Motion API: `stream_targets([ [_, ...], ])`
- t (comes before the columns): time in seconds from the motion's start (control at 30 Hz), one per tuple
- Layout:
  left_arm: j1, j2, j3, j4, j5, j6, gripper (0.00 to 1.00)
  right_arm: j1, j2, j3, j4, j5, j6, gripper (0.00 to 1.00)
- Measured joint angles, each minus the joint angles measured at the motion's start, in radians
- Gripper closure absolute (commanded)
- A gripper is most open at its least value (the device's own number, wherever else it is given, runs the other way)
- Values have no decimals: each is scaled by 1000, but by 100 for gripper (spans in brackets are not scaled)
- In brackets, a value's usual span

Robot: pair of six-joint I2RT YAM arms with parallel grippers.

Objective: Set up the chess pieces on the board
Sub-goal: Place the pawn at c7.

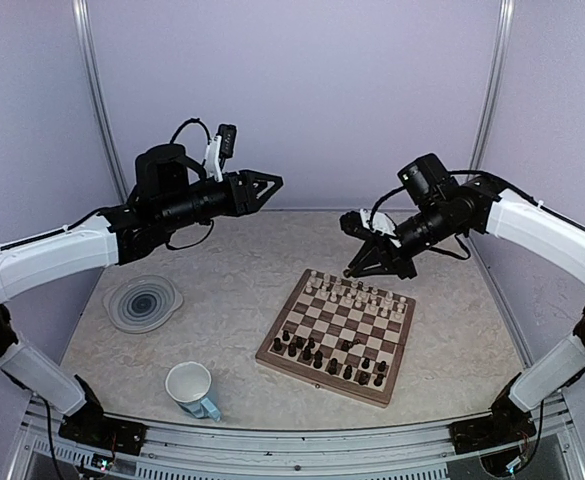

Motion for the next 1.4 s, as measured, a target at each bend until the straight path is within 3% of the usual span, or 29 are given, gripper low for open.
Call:
stream_targets([
  [0.17, 74, -79, -34, -91, -148, 150, 44, 104, 89, 11, -63, 91, -14, 97],
  [0.4, 203, -92, -172, -132, -166, 175, 44, 209, 201, 11, -150, 215, -30, 97],
  [0.83, 208, -92, -172, -143, -140, 177, 44, 272, 307, -3, -259, 349, -34, 96],
  [1.4, 208, -92, -172, -151, -118, 177, 44, 294, 360, -45, -255, 417, -27, 94],
])
